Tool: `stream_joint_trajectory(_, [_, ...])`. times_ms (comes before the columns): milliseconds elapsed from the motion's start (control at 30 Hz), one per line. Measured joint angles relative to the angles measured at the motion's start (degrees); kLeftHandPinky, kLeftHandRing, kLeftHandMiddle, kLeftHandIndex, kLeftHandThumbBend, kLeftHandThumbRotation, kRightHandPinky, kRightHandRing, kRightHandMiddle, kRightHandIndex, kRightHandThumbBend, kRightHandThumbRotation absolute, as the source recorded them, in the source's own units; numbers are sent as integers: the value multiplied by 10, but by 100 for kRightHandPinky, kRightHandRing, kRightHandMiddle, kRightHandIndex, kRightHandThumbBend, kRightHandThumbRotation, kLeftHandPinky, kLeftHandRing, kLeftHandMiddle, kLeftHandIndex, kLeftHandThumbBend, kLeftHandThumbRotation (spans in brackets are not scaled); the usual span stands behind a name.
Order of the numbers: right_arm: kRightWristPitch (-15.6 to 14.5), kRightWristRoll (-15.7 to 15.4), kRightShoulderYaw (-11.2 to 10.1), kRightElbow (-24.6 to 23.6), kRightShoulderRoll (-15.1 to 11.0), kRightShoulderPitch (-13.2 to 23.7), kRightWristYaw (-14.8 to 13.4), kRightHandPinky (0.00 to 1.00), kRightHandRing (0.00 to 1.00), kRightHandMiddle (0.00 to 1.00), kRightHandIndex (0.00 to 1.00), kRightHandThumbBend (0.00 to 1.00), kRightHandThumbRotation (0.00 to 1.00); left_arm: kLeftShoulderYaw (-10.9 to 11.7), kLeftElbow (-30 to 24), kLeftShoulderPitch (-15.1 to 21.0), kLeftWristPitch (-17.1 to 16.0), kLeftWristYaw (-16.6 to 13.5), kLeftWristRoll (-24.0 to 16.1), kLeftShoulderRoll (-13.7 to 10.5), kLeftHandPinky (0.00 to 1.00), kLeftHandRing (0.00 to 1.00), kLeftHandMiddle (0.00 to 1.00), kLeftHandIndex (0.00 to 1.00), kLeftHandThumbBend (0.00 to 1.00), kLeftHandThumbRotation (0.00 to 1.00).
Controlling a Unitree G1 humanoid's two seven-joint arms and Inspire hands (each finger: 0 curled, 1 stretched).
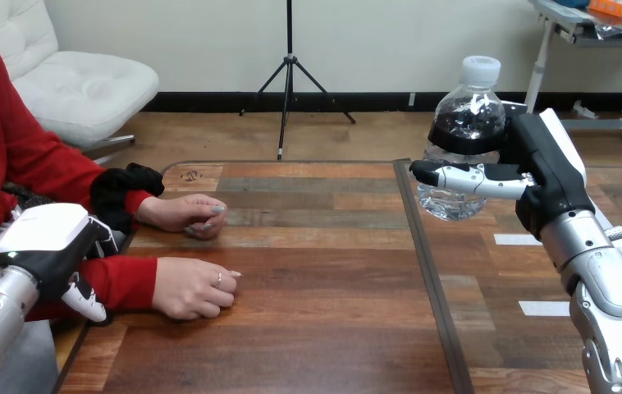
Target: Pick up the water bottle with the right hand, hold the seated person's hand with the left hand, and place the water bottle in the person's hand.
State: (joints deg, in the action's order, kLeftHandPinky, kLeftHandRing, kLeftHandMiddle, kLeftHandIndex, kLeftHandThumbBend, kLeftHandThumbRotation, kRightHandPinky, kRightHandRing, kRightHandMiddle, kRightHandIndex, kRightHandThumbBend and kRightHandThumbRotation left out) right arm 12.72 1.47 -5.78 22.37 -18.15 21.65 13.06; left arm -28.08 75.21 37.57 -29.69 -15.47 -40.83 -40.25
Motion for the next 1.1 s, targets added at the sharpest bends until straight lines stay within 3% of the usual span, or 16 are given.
stream_joint_trajectory(333, [0, 1, 0, 0, 0, 0, 0, 29, 36, 45, 45, 82, 0, 0, 3, 0, -3, -2, 0, 1, 43, 48, 53, 54, 84, 12])
stream_joint_trajectory(1100, [-2, 5, 2, 3, 0, 0, 1, 27, 35, 45, 45, 83, 0, 25, 11, -17, -19, -7, 23, 6, 37, 42, 47, 47, 79, 1])
